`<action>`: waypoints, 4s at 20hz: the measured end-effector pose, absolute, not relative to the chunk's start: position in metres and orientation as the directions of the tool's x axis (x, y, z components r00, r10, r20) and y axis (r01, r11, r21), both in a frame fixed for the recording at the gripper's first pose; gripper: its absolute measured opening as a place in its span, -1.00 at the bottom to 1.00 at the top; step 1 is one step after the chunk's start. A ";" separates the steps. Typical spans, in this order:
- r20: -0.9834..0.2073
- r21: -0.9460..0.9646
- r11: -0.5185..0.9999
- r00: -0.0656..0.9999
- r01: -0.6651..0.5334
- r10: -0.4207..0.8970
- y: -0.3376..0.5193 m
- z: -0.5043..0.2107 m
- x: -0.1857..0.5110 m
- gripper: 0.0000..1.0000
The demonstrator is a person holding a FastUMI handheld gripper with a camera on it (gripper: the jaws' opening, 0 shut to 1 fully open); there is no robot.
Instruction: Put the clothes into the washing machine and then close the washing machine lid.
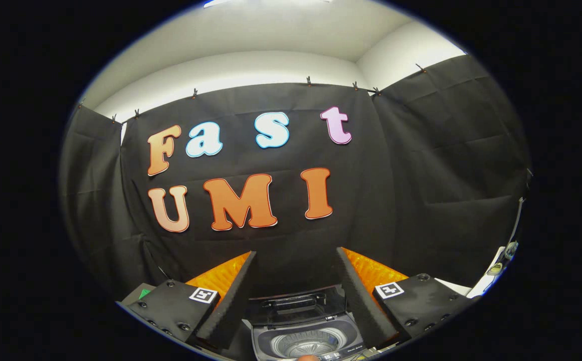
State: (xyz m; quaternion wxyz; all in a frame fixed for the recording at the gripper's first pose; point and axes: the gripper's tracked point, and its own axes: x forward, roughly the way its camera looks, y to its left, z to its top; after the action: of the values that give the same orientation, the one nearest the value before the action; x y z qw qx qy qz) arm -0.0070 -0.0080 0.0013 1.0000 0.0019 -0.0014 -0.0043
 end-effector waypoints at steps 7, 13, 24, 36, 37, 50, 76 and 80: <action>0.000 0.008 1.000 1.000 0.021 -0.021 -0.012 -0.001 -0.011 0.97; -0.006 0.002 1.000 1.000 0.021 -0.021 -0.010 -0.002 -0.008 0.97; -0.067 -0.019 0.998 0.996 -0.059 0.058 0.038 -0.029 0.016 0.97; -0.216 -0.012 0.964 0.942 -0.266 0.258 0.177 -0.103 0.030 0.97; -0.230 -0.009 0.958 0.933 -0.288 0.278 0.192 -0.109 0.028 0.97; -0.513 0.010 0.858 0.734 -0.514 0.446 0.359 -0.243 -0.031 0.98; -0.664 -0.125 0.802 0.650 -0.585 0.371 0.364 -0.324 -0.036 0.12; -0.646 -0.108 0.798 0.652 -0.593 0.397 0.359 -0.322 -0.033 -0.36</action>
State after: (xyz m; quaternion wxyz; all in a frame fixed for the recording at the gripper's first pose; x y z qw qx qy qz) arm -0.0330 0.3592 -0.3222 0.8952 -0.1566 0.3124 0.2766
